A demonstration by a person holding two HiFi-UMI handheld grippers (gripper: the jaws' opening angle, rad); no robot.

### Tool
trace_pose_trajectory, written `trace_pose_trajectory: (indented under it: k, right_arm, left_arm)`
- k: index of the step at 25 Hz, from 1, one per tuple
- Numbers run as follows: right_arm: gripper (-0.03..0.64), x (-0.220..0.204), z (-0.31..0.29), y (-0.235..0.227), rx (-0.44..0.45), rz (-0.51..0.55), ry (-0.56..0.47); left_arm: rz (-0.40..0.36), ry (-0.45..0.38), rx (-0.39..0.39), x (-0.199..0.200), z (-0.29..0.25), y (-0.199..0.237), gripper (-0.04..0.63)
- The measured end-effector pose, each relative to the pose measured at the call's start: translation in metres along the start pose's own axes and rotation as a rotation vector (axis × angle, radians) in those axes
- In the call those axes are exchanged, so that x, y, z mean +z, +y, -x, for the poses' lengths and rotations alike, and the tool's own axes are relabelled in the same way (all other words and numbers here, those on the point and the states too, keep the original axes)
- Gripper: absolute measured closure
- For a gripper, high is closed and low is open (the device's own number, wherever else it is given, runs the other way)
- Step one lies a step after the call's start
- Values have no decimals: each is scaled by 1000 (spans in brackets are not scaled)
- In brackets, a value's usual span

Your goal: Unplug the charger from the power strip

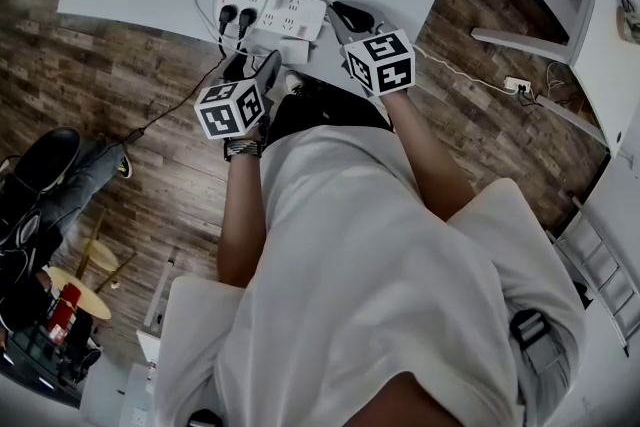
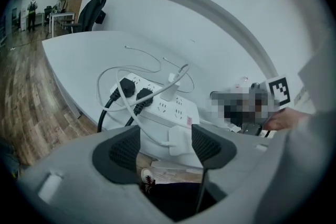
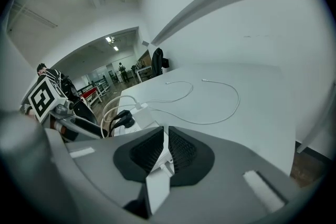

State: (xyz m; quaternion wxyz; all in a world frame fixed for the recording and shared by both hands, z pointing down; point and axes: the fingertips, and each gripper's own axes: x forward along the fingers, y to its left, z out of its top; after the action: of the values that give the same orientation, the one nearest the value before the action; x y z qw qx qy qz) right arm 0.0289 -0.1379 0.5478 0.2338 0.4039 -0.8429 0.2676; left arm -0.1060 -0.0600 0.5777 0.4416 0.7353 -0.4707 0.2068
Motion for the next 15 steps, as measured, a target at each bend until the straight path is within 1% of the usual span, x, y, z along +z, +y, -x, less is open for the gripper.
trace_pose_trajectory:
  k: [4, 6, 8, 11, 12, 15]
  right_arm:
    - [588, 20, 13, 6, -16, 12, -45]
    - [588, 33, 22, 11, -18, 22, -74]
    - [592, 48, 32, 14, -25, 39, -111]
    - [595, 74, 47, 20, -40, 74, -171]
    - [597, 83, 51, 22, -45, 87, -191]
    - [603, 111, 66, 29, -60, 127, -253]
  left_arm:
    - [-44, 3, 10, 5, 16, 4, 291]
    - [-71, -17, 19, 11, 30, 7, 299]
    - [-107, -60, 26, 23, 46, 8, 348]
    - [-175, -151, 42, 50, 67, 7, 464]
    - [-199, -180, 48, 61, 73, 6, 491]
    - [-260, -267, 62, 95, 91, 1, 537]
